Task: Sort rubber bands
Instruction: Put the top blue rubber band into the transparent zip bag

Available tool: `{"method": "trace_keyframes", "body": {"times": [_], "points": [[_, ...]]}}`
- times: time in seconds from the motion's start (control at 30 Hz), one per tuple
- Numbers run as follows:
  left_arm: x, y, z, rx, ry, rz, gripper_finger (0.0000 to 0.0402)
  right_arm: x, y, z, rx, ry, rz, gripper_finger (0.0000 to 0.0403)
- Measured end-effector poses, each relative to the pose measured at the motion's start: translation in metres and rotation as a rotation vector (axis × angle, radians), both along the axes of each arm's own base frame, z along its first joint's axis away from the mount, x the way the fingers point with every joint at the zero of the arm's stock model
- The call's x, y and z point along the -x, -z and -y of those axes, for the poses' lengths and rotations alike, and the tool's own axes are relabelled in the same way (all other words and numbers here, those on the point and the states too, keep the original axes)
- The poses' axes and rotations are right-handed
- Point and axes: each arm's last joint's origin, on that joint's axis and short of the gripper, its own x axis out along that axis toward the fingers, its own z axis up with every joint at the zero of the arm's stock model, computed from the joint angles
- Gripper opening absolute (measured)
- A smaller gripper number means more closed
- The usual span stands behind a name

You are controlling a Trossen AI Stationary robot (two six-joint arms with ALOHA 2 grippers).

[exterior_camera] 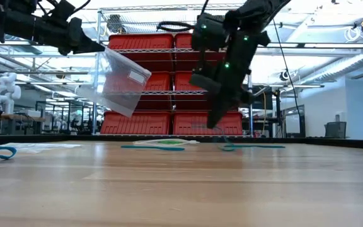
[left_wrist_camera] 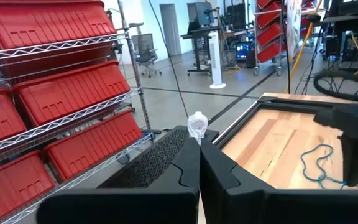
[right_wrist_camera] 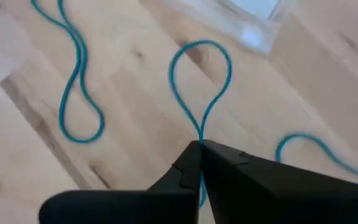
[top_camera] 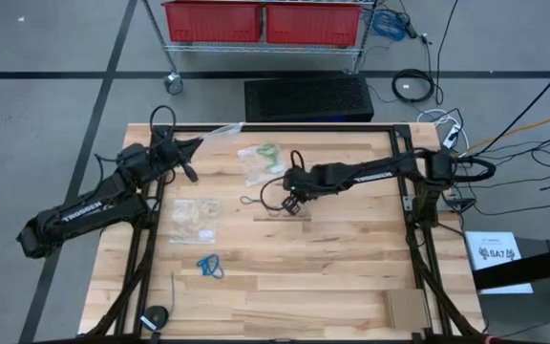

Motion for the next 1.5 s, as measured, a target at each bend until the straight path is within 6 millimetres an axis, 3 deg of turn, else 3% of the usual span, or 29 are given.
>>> {"method": "trace_keyframes", "body": {"times": [0.37, 0.7, 0.87, 1.03, 1.5], "points": [[-0.010, 0.005, -0.007, 0.019, 0.017, -0.026, 0.0000, -0.037, -0.075, 0.002, 0.213, -0.177, 0.205, 0.0000], [-0.019, 0.008, -0.010, 0.026, 0.112, -0.032, 0.0000, -0.053, -0.156, 0.021, 0.496, -0.267, 0.373, 0.0000], [-0.023, 0.007, -0.010, 0.018, 0.188, -0.020, 0.0000, -0.056, -0.186, 0.028, 0.620, -0.308, 0.456, 0.0000], [-0.025, 0.004, -0.010, 0.023, 0.243, 0.027, 0.0000, -0.056, -0.198, 0.037, 0.691, -0.310, 0.498, 0.0000], [-0.038, 0.001, -0.004, -0.003, 0.316, 0.084, 0.0000, -0.057, -0.201, 0.046, 0.734, -0.298, 0.526, 0.0000]]}}
